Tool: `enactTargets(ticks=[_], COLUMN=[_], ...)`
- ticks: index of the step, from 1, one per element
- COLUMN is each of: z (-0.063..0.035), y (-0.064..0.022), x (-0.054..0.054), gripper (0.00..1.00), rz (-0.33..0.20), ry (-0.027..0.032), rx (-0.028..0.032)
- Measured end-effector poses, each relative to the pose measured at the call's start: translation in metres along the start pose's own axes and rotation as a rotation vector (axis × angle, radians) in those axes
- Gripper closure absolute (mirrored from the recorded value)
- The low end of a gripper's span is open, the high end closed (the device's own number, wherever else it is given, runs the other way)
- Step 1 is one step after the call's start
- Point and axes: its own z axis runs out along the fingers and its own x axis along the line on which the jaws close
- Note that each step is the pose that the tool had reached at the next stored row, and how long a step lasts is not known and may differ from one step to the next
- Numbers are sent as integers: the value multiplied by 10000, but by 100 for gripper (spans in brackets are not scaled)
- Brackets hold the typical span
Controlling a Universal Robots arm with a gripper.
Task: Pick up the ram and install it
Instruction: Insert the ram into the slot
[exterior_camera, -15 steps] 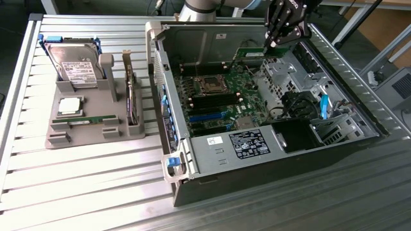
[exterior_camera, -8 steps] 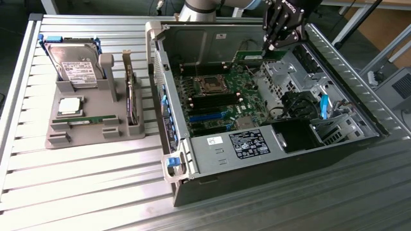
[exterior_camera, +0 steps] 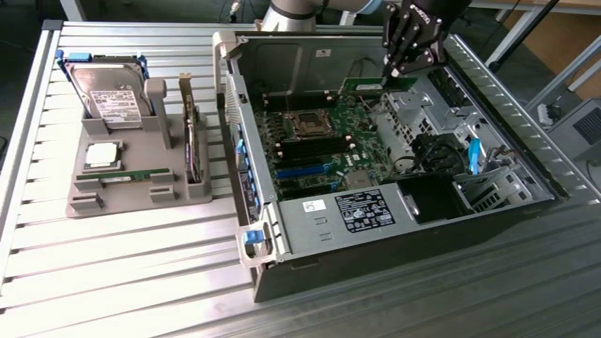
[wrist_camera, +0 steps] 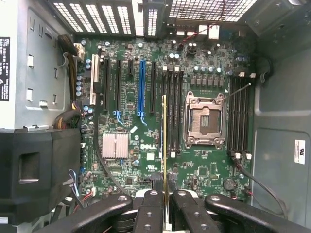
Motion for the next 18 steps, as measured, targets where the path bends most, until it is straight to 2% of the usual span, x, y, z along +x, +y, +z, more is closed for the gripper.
enactTargets(ticks=[12,18], z=[75,156], y=[-4,6], x=[3,6], gripper=[87,87], rz=[0,0], ry=[0,0], rx=[0,0])
